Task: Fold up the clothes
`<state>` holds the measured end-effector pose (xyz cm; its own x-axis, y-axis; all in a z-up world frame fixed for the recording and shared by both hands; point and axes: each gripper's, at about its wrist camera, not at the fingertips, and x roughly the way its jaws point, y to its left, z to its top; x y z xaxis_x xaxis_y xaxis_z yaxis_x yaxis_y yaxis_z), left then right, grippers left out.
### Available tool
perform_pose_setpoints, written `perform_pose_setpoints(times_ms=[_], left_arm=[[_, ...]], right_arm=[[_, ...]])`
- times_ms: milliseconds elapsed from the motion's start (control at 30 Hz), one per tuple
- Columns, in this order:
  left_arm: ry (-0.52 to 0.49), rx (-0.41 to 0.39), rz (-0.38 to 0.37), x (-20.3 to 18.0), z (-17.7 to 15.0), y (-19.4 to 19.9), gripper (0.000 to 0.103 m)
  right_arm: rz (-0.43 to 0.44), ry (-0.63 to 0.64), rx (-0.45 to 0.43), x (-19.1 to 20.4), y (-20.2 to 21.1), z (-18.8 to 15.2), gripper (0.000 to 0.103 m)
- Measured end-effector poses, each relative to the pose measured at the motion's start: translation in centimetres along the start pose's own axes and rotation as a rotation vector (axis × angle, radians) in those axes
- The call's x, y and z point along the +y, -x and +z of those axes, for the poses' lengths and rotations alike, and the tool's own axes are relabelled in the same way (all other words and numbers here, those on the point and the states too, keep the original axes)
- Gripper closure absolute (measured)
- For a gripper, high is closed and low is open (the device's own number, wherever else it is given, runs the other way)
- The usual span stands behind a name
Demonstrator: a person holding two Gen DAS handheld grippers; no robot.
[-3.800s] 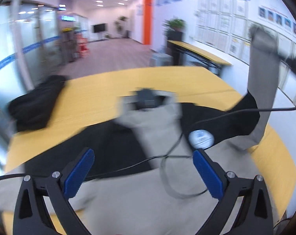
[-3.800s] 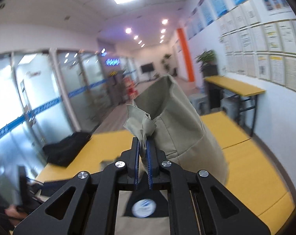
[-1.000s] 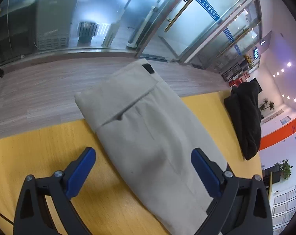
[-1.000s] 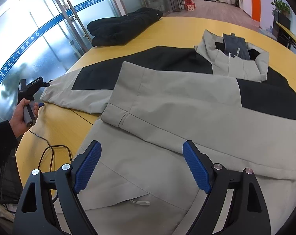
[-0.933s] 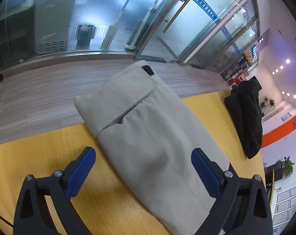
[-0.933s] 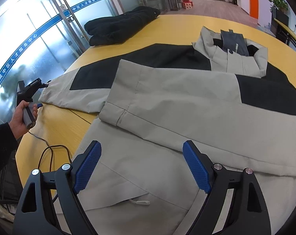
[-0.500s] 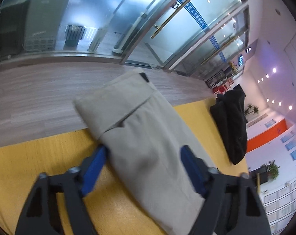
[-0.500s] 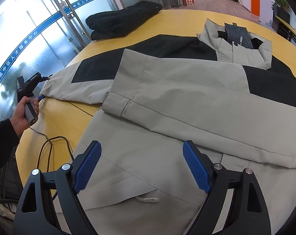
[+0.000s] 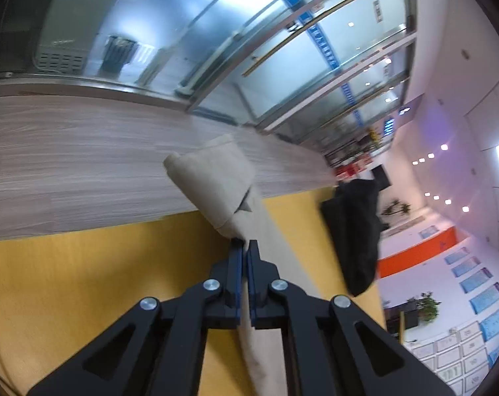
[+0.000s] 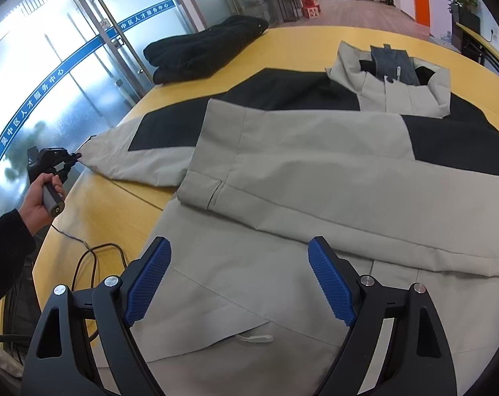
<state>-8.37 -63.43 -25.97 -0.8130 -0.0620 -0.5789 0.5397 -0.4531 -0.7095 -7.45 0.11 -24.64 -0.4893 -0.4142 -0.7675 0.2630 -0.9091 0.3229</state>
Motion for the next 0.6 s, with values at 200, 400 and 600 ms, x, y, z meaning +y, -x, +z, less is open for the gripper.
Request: perform_pose_setpoints(times_ms=[200, 400, 600], left_arm=[[-0.157, 0.028, -0.257, -11.2, -3.1, 3.4, 0.101], [-0.357, 0.181, -0.529, -24.8, -12.1, 5.2, 0.101], [-0.533, 0.408, -0.716, -34.6, -26.7, 5.2, 0.101]], right_arm=[[-0.011, -0.024, -0.056, -1.2, 1.9, 0.6, 0.016], [-0.038, -0.078, -0.157, -3.9, 5.8, 1.3, 0.016], [-0.083, -0.162, -0.272, -8.4, 11.7, 1.0, 0.016]])
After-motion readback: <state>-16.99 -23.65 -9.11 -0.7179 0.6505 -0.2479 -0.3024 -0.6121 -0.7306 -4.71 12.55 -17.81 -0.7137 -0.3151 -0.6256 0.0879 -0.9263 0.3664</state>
